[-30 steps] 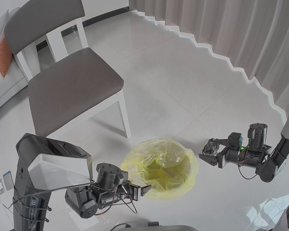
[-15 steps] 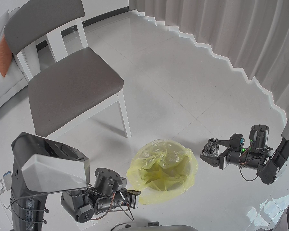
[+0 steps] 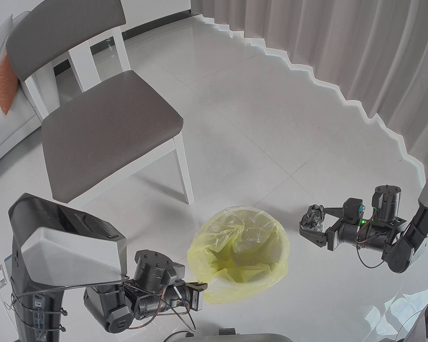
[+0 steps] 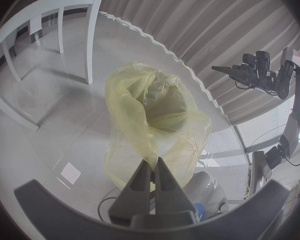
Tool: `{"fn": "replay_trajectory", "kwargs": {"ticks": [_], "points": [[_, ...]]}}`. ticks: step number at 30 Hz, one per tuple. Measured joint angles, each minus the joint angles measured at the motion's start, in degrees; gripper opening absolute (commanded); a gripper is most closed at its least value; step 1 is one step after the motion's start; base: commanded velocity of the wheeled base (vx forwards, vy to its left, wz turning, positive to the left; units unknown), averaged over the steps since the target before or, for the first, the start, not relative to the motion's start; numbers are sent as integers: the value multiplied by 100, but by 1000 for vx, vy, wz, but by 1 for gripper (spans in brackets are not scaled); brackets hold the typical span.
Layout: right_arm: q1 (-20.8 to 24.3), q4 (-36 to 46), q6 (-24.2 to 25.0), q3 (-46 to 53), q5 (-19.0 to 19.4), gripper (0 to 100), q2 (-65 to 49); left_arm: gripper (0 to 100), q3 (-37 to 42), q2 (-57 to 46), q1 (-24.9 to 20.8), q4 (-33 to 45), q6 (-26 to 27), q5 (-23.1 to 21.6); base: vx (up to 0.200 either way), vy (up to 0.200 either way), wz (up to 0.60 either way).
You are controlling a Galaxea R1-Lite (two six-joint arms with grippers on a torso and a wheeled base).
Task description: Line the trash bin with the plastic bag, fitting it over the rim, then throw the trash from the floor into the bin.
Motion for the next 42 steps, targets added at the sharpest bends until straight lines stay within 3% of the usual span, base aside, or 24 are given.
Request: {"fn": "replay_trajectory", "kwargs": {"ticks": [14, 32, 33, 42], "points": [[-226, 24, 5, -161, 151, 100, 76, 0, -675, 918, 215, -328, 150, -33, 0, 0, 0], [-366, 24, -4, -171, 156, 100, 256, 0, -362, 1036, 271, -361, 460, -20, 0, 0, 0], [-366, 24, -4, -171, 156, 100, 266, 100, -395, 1044, 265, -361, 460, -13, 0, 0, 0], [-449, 21, 45, -141, 154, 100, 364, 100, -386, 1056, 249, -397, 460, 38, 0, 0, 0]]}}
